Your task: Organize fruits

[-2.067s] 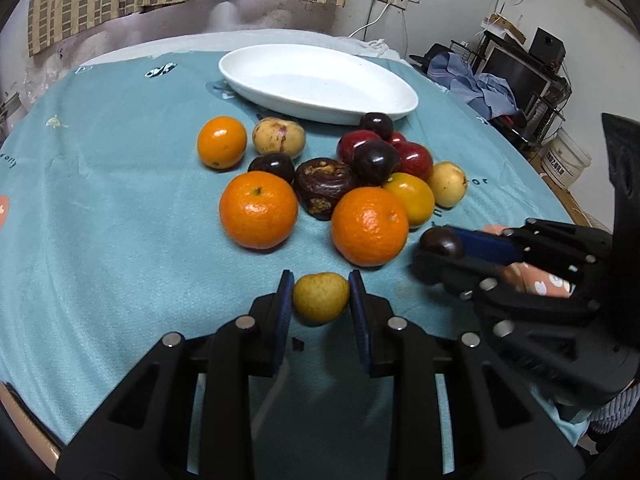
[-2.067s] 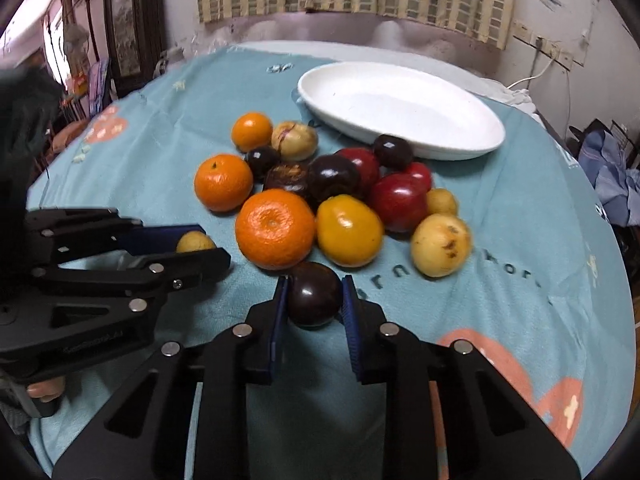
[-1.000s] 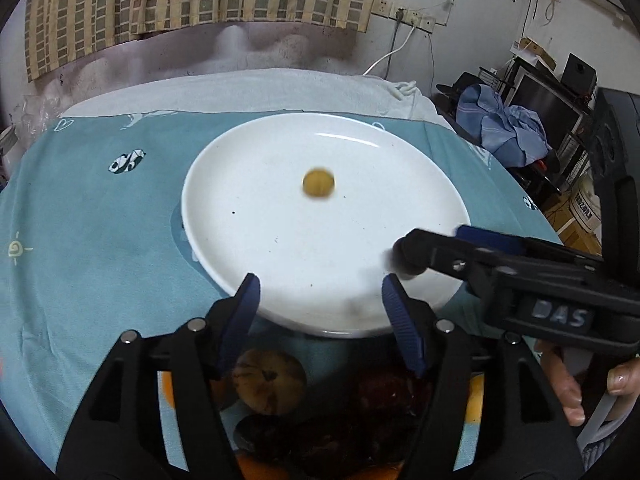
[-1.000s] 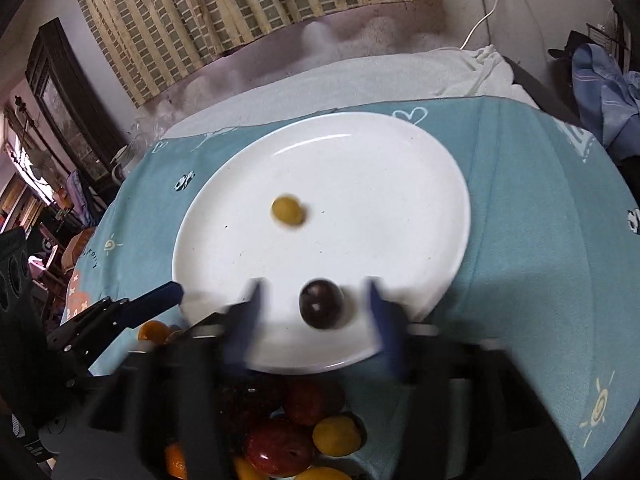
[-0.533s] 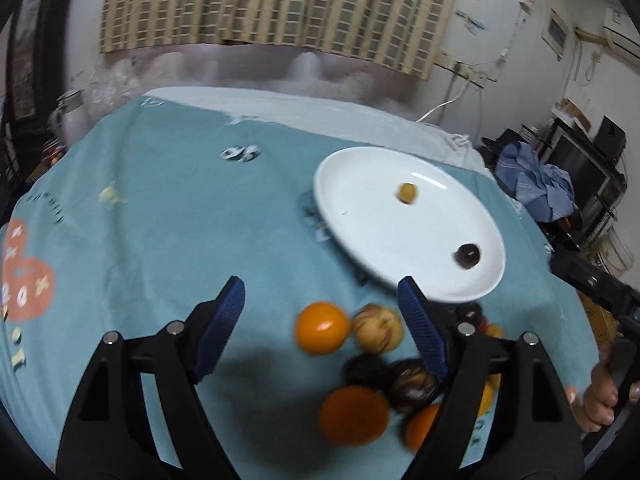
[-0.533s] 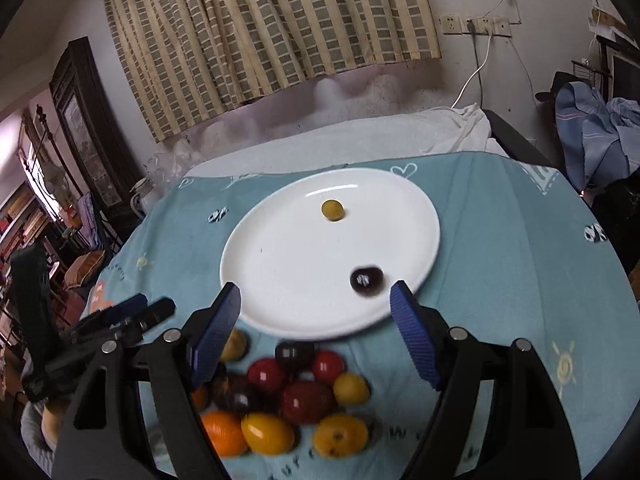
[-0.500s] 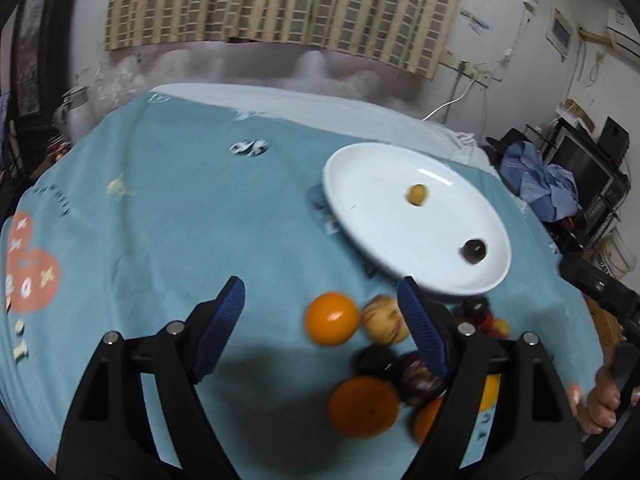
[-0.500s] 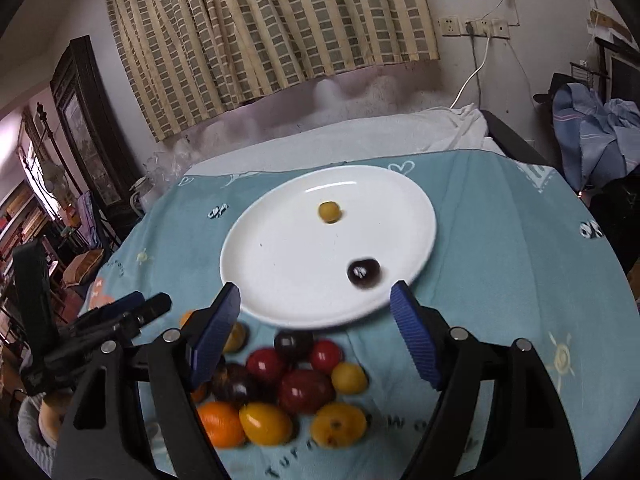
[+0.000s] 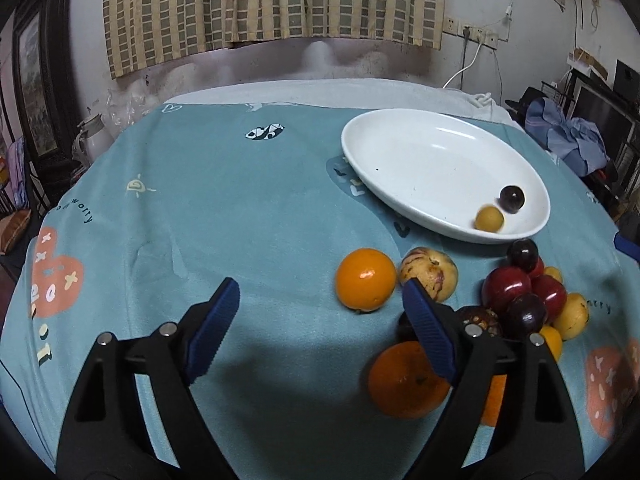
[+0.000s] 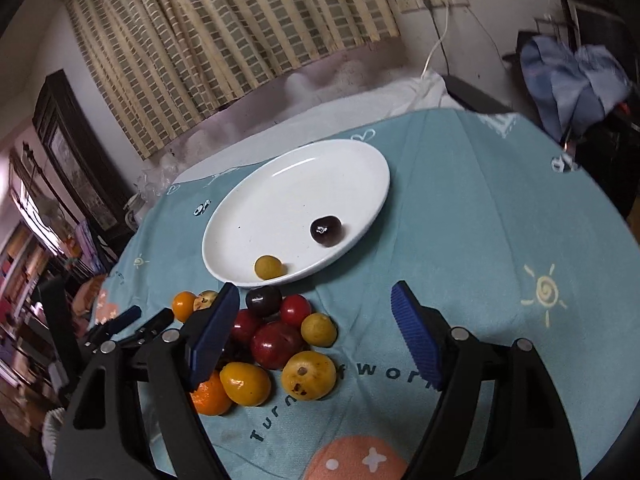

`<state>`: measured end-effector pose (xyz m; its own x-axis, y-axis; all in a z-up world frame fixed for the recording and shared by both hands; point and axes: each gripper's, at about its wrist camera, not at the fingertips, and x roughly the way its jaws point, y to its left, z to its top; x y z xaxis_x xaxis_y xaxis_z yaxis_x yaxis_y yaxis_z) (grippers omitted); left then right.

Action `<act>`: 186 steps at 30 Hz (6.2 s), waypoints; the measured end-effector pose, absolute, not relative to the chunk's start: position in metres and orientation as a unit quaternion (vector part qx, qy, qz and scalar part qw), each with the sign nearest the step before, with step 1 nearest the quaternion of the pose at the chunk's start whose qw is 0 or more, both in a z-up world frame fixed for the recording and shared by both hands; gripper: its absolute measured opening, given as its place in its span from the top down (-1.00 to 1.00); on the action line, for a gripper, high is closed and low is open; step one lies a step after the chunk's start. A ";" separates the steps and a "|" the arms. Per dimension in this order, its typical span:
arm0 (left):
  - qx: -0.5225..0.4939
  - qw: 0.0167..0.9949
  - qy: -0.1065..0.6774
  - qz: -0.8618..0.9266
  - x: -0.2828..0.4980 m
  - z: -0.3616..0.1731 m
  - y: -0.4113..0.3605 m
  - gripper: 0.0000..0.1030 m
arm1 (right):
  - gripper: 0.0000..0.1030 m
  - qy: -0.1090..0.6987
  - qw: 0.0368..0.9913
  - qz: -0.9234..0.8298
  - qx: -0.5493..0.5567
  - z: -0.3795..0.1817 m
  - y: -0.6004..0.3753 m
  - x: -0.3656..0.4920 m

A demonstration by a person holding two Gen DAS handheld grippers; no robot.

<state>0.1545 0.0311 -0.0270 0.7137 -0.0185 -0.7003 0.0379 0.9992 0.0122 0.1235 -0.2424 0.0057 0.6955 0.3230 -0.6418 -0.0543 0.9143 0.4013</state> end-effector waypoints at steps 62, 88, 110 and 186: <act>0.009 0.899 0.433 -0.071 0.188 -0.056 0.024 0.27 | 0.45 0.437 0.878 0.157 0.111 -0.027 -0.169 0.169; 0.010 0.899 0.432 -0.073 0.187 -0.055 0.022 0.28 | 0.76 0.461 0.866 0.162 0.108 -0.015 -0.169 0.172; 0.009 0.898 0.433 -0.073 0.188 -0.057 0.022 0.25 | -0.06 0.465 0.866 0.157 0.093 -0.017 -0.170 0.180; -0.006 0.898 0.431 -0.091 0.195 -0.055 0.034 0.27 | 0.43 0.515 0.831 0.210 0.001 -0.029 -0.115 0.189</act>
<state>0.1948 0.0338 -0.0550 0.6111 -0.1686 -0.7734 0.1590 0.9833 -0.0887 0.1888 -0.1155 -0.0290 0.3809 0.3498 -0.8559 -0.3467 0.9122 0.2185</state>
